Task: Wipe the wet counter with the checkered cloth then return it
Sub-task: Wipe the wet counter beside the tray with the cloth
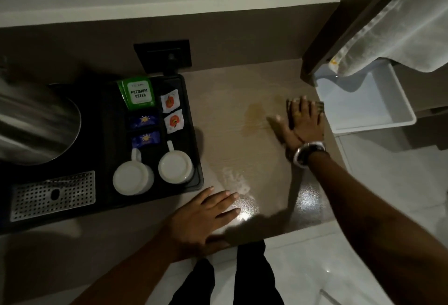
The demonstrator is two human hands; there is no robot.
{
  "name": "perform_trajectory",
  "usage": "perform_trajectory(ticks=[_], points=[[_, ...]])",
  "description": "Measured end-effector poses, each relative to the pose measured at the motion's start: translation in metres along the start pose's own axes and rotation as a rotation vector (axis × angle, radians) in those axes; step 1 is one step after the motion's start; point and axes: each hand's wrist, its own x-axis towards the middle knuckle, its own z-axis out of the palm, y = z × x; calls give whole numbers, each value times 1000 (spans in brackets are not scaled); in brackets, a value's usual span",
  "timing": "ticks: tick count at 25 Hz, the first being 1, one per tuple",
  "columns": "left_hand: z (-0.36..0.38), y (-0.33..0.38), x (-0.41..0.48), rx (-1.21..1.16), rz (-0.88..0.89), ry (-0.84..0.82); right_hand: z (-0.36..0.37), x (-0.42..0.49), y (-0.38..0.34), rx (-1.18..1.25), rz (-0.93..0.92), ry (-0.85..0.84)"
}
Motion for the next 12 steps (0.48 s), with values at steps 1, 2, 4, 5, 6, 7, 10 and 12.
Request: perform_trajectory(ticks=[1, 2, 4, 5, 6, 7, 10, 12], points=[[2, 0, 0, -11, 6, 4, -4, 29, -14, 6, 0, 3], [4, 0, 0, -36, 2, 9, -5, 53, -33, -7, -31, -6], [4, -1, 0, -62, -12, 6, 1, 69, -77, -48, -182, -66], [3, -1, 0, -47, -9, -7, 8, 59, -96, -80, -289, -109], [0, -1, 0, -31, 0, -27, 16, 39, -110, -117, -409, -141], [-3, -1, 1, -18, 9, -51, 23, 12, -114, -159, -527, -171], [-12, 2, 3, -6, 10, -99, 32, -78, -72, -207, -745, -263], [-15, 2, 4, 29, 1, -104, 21, -95, -18, -211, -669, -203]])
